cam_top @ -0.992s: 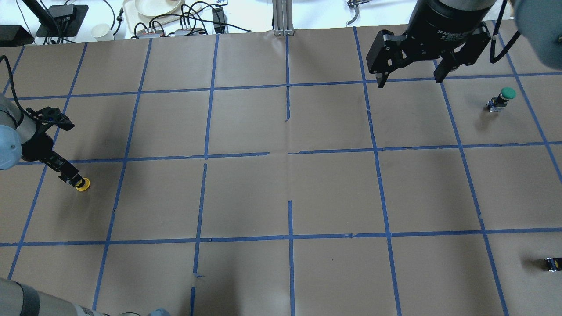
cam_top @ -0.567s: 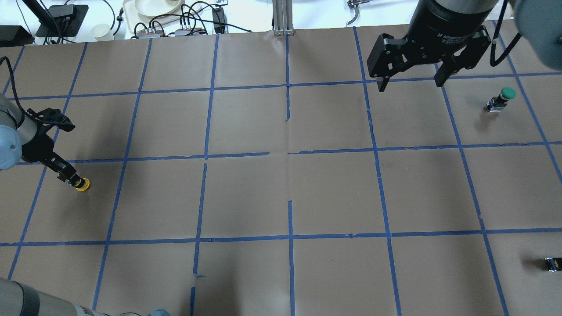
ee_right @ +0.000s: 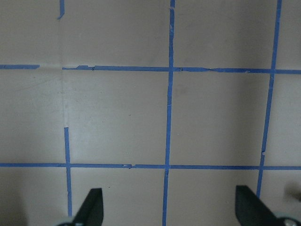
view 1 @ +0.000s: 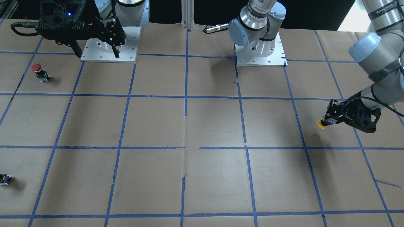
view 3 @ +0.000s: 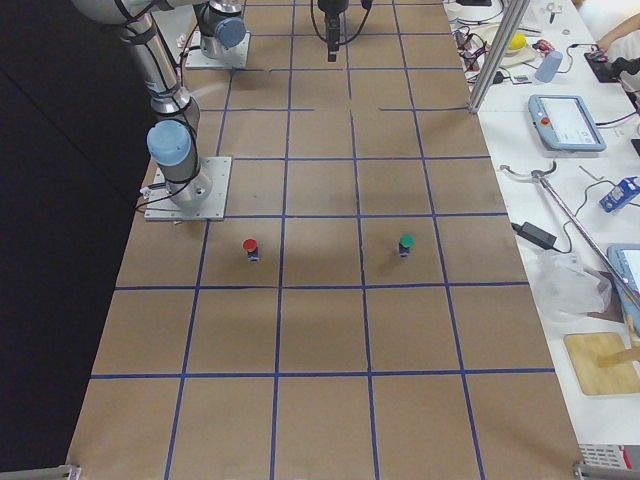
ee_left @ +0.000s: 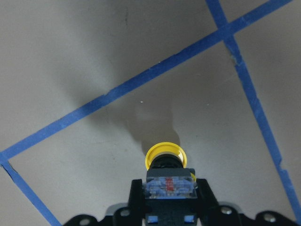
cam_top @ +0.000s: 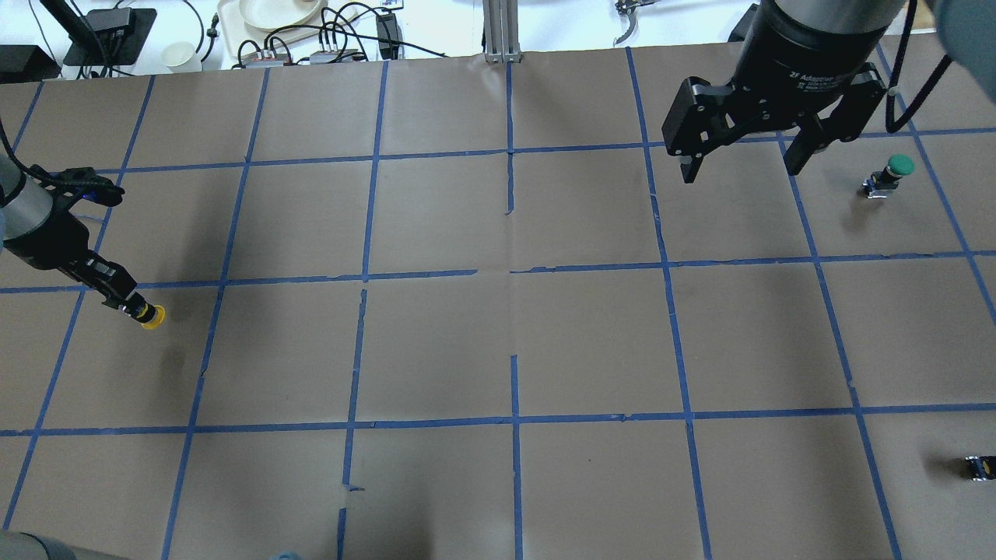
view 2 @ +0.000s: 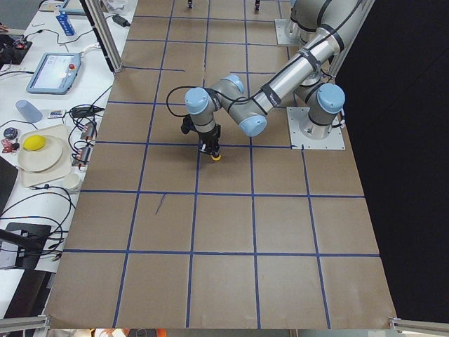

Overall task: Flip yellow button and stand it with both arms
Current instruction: 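Close the left gripper on the yellow button's body, then lift the button with the left gripper while the right gripper approaches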

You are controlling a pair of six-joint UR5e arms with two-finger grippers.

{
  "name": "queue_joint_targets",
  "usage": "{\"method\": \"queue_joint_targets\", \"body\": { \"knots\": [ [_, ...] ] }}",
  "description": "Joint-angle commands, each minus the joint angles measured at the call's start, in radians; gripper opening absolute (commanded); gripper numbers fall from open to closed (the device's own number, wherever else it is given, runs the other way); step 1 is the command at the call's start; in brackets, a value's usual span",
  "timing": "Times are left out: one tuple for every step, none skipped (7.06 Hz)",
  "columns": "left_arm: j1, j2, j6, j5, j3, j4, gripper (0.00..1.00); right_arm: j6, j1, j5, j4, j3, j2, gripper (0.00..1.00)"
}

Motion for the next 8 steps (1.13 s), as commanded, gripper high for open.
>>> {"method": "queue_joint_targets", "body": {
  "knots": [
    [-0.089,0.084,-0.238,-0.140,0.089,-0.225,0.00,0.008,-0.003,0.005,0.012,-0.002,-0.001,1.00],
    [-0.147,0.086,-0.367,-0.269,0.113,-0.254,0.00,0.009,-0.003,0.007,0.012,0.000,-0.001,1.00],
    [-0.208,0.086,-0.471,-0.363,0.114,-0.268,0.00,0.009,-0.003,0.007,0.012,0.000,-0.001,1.00],
    [-0.264,0.086,-0.600,-0.515,0.114,-0.309,0.00,0.009,-0.004,0.004,0.012,-0.008,-0.002,1.00],
    [-0.287,0.074,-0.697,-0.713,0.095,-0.326,0.00,0.007,-0.006,0.001,0.012,-0.011,-0.002,1.00],
    [-0.309,0.071,-0.733,-0.844,0.094,-0.341,0.01,0.007,-0.018,0.001,0.015,-0.014,-0.004,1.00],
    [-0.332,0.071,-0.777,-0.997,0.094,-0.382,0.01,0.002,-0.062,0.010,0.015,-0.016,-0.004,1.00],
    [-0.362,0.071,-0.803,-1.125,0.092,-0.386,0.01,-0.005,-0.126,0.094,0.018,-0.016,-0.005,0.99]
  ]
}}
